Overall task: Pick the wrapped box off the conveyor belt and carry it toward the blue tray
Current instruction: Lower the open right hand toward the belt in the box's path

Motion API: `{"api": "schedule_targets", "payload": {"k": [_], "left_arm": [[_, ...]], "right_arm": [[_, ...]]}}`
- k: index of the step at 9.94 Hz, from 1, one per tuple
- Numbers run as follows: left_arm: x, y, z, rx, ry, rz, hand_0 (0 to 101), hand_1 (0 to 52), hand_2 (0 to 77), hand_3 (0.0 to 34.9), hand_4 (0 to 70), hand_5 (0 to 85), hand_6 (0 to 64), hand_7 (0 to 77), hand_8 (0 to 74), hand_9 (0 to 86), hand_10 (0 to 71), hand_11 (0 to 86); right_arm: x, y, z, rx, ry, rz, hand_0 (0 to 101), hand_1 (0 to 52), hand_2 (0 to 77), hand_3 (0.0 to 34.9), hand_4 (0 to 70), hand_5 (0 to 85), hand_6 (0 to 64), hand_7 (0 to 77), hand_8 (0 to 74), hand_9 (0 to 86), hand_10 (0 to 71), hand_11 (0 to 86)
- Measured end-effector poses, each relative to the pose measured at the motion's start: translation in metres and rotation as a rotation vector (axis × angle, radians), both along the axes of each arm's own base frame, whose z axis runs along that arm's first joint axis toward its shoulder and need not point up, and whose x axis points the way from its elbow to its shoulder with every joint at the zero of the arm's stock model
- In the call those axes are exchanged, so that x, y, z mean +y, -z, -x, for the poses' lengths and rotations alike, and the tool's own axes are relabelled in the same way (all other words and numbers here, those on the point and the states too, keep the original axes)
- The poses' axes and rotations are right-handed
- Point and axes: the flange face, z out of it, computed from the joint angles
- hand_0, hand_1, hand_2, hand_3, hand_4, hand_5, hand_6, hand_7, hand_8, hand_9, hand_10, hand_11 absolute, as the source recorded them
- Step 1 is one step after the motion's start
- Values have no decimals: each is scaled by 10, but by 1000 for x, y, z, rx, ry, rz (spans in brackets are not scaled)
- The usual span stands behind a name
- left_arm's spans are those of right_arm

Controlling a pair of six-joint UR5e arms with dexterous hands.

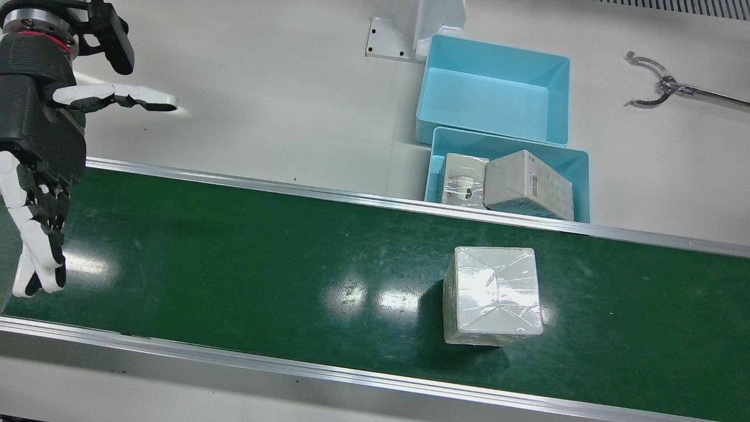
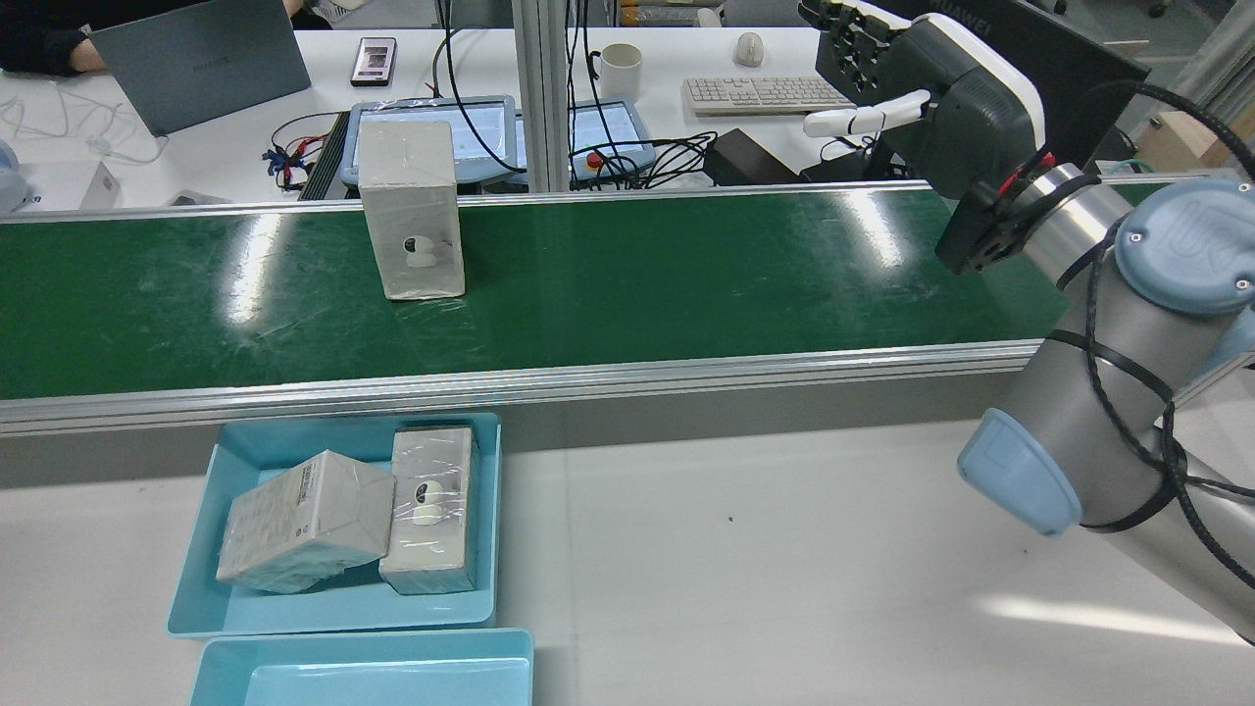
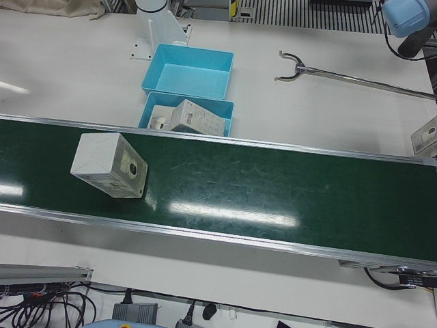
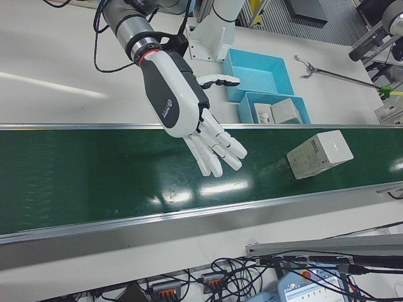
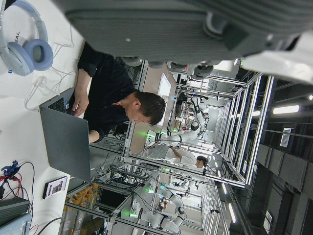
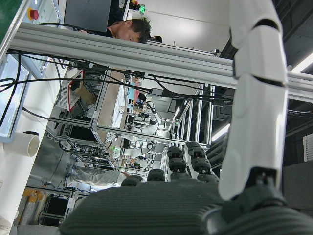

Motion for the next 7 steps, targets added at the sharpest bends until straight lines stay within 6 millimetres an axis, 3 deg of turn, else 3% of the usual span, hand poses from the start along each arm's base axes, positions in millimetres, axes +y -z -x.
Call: {"api": "schedule_targets", "payload": {"k": [3,4,7], "left_arm": [[0,0,0,0,0,0,0,0,5,0,0,11,0,0,0,0,0,0],[0,0,0,0,0,0,0,0,5,0,0,11,0,0,0,0,0,0],[0,0,0,0,0,0,0,0,5,0,0,11,0,0,0,0,0,0]], "right_arm": [[6,9,10,-12,20,-18,470,153,153,0,87,76,0,55,5,16,0,16],[9,13,10,-18,23,-26,471,153,153,0,54,76,0,55,0,16,0,16],[20,17,5,-35,30,-41,471,153,164,0,93,82,0,60,5,16,0,16]]}}
